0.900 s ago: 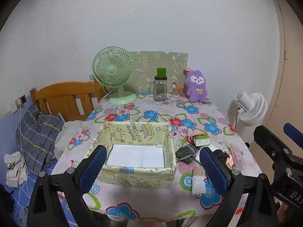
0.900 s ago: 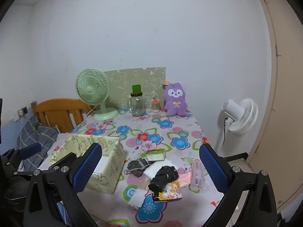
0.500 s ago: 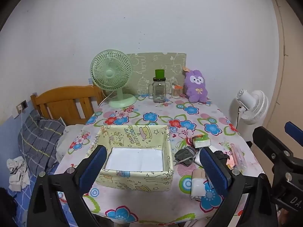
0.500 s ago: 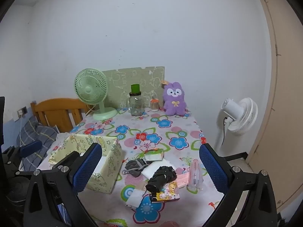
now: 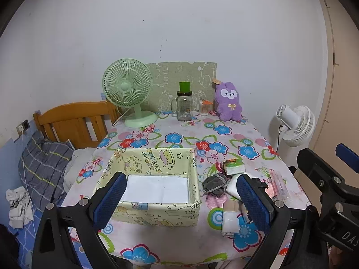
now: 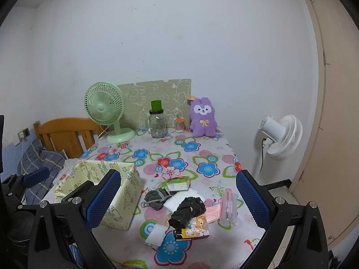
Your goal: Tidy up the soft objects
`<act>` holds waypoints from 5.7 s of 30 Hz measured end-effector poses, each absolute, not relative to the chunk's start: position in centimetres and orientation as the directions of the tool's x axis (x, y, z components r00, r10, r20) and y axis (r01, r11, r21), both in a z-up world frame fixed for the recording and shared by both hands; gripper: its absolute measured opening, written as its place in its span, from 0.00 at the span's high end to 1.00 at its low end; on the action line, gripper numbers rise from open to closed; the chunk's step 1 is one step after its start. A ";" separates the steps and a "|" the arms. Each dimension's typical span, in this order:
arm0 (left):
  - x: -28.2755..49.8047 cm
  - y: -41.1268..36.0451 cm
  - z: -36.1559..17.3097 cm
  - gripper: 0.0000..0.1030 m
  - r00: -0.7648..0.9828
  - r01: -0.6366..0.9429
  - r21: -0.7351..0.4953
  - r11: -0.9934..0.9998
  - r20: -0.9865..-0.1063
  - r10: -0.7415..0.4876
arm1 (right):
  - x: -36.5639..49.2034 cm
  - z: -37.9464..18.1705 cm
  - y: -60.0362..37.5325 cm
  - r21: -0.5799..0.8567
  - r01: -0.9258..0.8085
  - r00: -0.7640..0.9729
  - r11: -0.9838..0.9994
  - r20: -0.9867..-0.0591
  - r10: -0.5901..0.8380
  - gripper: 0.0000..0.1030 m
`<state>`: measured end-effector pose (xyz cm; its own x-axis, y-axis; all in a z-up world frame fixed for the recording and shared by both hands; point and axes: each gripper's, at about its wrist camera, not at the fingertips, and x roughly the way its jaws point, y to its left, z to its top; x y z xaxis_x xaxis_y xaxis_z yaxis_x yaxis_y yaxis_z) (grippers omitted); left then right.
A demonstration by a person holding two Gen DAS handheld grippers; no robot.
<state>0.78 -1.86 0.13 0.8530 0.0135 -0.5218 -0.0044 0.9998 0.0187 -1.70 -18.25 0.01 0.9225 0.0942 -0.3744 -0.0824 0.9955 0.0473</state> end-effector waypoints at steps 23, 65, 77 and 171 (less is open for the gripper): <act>0.9 -2.3 -0.2 0.03 0.850 -0.006 0.017 1.000 -0.527 0.015 | -1.9 -0.3 -18.5 0.031 -0.067 0.923 0.997 -0.378 0.073 0.00; 0.2 -2.7 -0.1 0.03 0.869 -0.002 0.020 1.000 -0.495 0.011 | -1.8 0.2 -18.7 0.045 -0.059 0.923 0.997 -0.377 0.072 0.00; 0.0 -3.3 -0.3 0.03 0.870 0.006 0.018 1.000 -0.493 0.003 | -1.7 0.1 -18.9 0.052 -0.057 0.924 0.997 -0.375 0.072 0.00; 8.2 -11.0 -14.8 0.74 0.645 0.148 0.006 0.989 -0.759 -0.092 | 8.3 -14.9 -20.9 0.162 -0.107 0.751 0.981 -0.634 0.187 0.78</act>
